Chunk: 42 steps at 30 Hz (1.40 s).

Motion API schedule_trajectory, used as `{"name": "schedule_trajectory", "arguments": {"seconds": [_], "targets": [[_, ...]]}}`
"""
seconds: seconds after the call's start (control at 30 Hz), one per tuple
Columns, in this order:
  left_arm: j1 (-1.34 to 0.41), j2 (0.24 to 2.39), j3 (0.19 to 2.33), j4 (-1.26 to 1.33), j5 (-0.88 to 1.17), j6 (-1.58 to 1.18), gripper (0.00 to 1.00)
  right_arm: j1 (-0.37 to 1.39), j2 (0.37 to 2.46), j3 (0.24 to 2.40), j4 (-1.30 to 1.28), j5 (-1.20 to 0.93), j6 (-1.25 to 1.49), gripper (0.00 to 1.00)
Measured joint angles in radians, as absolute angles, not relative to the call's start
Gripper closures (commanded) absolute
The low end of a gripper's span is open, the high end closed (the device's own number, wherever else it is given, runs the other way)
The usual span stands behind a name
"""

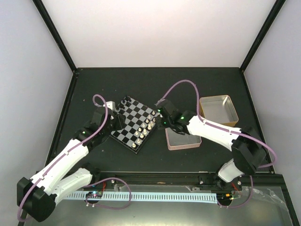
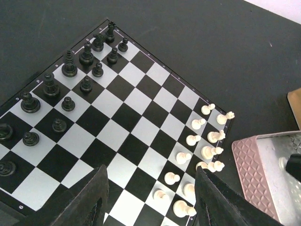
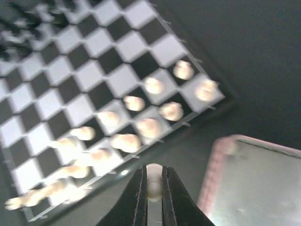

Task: Set up the chess pieces on the board
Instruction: Place the chess piece on the chessboard.

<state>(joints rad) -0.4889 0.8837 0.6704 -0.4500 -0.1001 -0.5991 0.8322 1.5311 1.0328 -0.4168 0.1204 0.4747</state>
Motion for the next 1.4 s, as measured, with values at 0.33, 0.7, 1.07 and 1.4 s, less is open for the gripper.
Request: {"name": "schedule_trajectory", "arguments": {"seconds": [0.33,0.7,1.07,1.4], "targets": [[-0.350,0.869,0.629,-0.476,-0.027,-0.603,0.48,1.082,1.749,1.334,-0.473,0.070,0.403,0.96],[-0.265,0.770,0.572,-0.528,-0.007,-0.606,0.47,1.171,1.971,1.493,-0.632,0.071,0.337,0.95],[-0.250,0.765,0.532,-0.531,0.024,-0.615,0.47,1.163,2.072,1.602,-0.694,0.124,0.343,0.95],[-0.249,0.756,0.518,-0.530,0.031,-0.632,0.47,1.128,2.096,1.609,-0.712,0.125,0.351,0.95]]}}
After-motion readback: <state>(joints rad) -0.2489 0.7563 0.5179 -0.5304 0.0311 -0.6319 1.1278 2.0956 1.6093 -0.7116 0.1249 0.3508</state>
